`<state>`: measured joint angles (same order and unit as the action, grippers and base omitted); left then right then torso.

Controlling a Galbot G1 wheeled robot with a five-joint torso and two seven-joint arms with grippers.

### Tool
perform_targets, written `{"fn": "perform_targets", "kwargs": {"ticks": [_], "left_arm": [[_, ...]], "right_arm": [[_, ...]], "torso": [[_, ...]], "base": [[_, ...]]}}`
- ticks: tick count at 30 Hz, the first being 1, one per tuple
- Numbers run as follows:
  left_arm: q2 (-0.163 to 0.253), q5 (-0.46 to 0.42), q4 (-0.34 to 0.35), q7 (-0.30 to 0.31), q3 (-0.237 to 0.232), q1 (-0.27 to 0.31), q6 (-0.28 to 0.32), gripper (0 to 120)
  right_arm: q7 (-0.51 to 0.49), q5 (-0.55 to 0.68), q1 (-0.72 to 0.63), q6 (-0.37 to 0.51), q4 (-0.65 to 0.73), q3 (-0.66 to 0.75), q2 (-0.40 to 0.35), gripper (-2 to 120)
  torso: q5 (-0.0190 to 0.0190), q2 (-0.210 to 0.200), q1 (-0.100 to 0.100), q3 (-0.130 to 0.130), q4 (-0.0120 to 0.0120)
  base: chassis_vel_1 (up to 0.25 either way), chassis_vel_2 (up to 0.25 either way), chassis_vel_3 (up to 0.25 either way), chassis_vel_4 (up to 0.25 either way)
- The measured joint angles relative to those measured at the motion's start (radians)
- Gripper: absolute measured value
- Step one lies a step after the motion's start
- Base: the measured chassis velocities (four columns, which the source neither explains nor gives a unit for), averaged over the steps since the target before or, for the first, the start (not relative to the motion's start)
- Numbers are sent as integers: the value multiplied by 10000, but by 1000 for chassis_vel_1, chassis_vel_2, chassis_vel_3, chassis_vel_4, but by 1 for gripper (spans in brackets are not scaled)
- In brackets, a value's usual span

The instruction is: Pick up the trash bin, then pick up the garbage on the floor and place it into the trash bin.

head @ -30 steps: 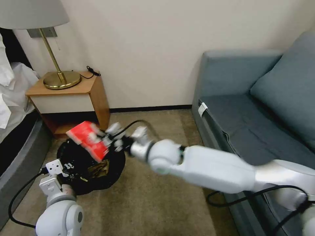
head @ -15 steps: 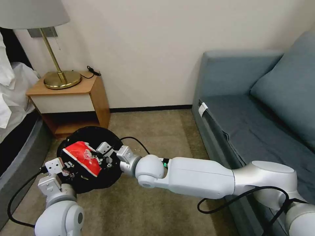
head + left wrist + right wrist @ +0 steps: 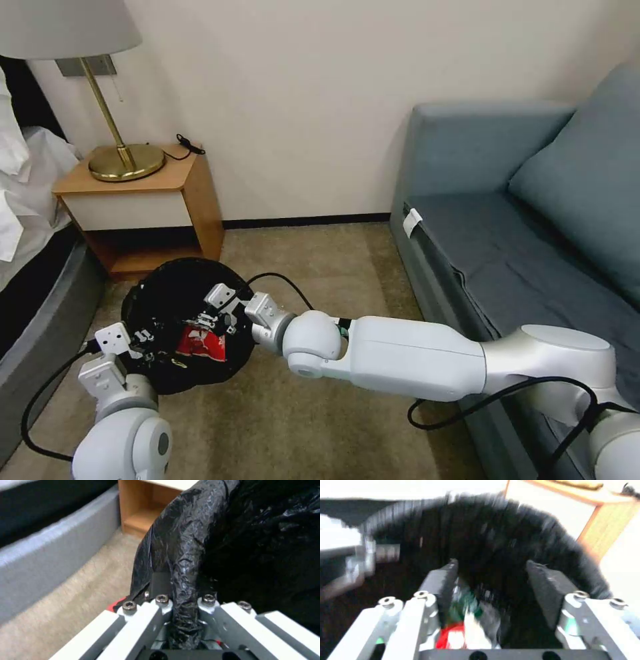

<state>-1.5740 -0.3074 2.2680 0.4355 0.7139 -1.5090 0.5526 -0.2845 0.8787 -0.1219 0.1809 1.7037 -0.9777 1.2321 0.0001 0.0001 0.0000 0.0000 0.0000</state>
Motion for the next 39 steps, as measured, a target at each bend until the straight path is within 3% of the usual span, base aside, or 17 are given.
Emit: {"fn": "perform_targets", "kwargs": {"ticks": [3,5,7,8,9,12,19,31,37,39], "left_arm": [[2,-498,-41,247,-31,-17,138,2],[31,-2065,-172,1095,-71,1,512,2],[45,-2476,-217,1386,-71,25,597,2],[79,-3463,-313,2032,-39,76,773,2],[79,-3463,-313,2032,-39,76,773,2],[168,-5300,-689,3183,95,219,1065,2],[333,-5556,-1556,3392,251,398,1023,2],[318,-5077,-1929,3274,193,425,925,3],[318,-4630,-1737,3024,184,298,791,19],[319,-4152,-1559,2675,183,176,696,26]], "right_arm": [[-17,23,-1,6,169,216,-80,67],[-21,56,26,22,494,567,-368,79],[-23,67,36,29,584,645,-454,82],[-31,87,40,40,777,796,-656,88],[-31,87,40,40,777,796,-656,88],[-66,100,-61,52,1097,1069,-1049,99],[-69,-129,-443,39,1225,1381,-1468,100],[-14,-355,-877,-11,1388,1730,-2017,100],[10,-405,-1012,-18,1442,1865,-2149,100],[17,-425,-1079,-20,1465,1934,-2220,100]], "torso": [[0,0,0,0,1],[-1,0,0,1,0],[-1,0,0,0,-1],[1,0,0,0,-2],[1,0,0,0,-2],[-1,0,0,0,-2],[-2,-2,0,0,-1],[0,-2,0,0,-1],[0,-2,0,0,0],[-1,-2,0,0,0]], "base": [[0,0,0,0],[0,0,0,0],[0,0,0,0],[0,0,0,0],[0,0,0,0],[0,0,0,0],[0,0,0,0],[0,0,0,0],[0,0,0,0],[0,0,0,0]]}}
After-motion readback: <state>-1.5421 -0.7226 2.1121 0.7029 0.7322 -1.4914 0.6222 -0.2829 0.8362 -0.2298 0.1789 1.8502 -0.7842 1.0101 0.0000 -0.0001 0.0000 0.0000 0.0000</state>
